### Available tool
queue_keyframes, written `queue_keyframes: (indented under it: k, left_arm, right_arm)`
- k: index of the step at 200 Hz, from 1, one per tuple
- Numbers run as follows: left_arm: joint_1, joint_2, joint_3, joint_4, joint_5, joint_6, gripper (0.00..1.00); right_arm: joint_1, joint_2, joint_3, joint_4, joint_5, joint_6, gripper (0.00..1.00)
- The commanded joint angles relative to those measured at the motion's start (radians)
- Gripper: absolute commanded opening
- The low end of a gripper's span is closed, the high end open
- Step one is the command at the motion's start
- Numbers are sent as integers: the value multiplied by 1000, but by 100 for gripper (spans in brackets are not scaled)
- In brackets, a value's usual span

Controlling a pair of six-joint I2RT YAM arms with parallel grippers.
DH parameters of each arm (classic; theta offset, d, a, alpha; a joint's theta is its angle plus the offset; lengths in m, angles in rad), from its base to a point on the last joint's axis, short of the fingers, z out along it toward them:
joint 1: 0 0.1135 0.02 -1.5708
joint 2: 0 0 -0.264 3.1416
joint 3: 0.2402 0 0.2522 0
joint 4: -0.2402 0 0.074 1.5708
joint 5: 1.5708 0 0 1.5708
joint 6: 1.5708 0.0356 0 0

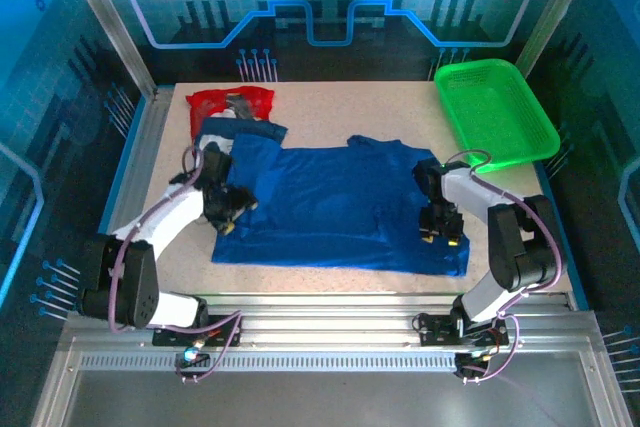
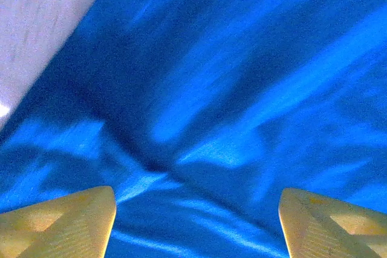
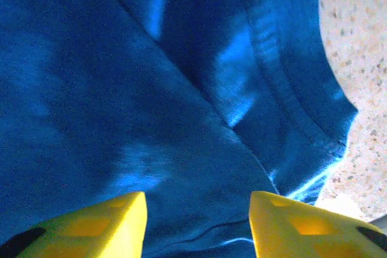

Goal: Fold and stack the t-shirts

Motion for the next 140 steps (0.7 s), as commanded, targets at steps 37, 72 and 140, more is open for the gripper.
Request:
queue_keyframes:
  k: [37,72,140]
  left_arm:
    - [207,274,432,-11,-33,253,74]
    - [285,444,588,-3,5,343,75]
    - [348,581,677,134,147,466,76]
  right_arm:
    - [23,-198,80,138,-168,-157,86]
    - [31,-241,118,164,-247,-244,92]
    - [37,-253,126,177,-303,-270,93]
